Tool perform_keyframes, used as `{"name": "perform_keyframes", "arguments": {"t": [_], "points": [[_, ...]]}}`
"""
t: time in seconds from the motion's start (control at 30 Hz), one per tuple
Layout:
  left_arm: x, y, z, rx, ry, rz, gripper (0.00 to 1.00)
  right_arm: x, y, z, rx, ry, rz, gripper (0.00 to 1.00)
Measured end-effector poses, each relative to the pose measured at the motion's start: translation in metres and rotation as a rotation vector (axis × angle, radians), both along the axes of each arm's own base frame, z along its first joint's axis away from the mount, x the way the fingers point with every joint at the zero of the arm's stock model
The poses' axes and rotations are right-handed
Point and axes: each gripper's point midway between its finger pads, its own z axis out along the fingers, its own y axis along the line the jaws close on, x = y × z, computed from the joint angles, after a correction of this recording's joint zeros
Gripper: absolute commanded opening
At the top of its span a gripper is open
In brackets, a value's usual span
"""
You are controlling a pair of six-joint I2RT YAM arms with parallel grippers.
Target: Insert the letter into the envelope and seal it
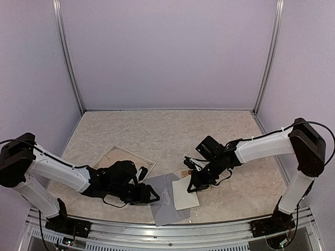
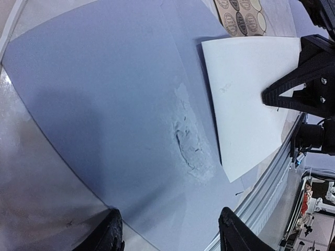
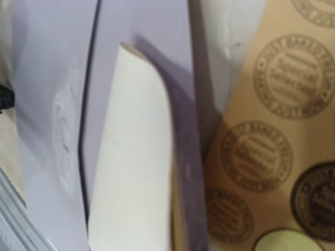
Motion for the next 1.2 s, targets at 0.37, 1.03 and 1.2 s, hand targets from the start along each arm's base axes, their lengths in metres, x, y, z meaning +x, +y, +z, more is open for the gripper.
{"name": "perform_keyframes", "arguments": {"t": [0.37,1.03,1.2], "points": [[0.000,-0.002,0.000,0.000,-0.003,-0.007,0.59,0.003,0.006,-0.011,-0.019,0.031,0.011,0.00],[0.004,-0.007,0.000,-0.010,-0.022,-0.026,0.59,0.004,0.029,-0.011,0.024,0.059,0.045,0.00],[0.007,-0.010,0.000,-0.007,-0.032,-0.032,0.59,0.004,0.039,-0.011,0.042,0.059,0.058,0.00]]}}
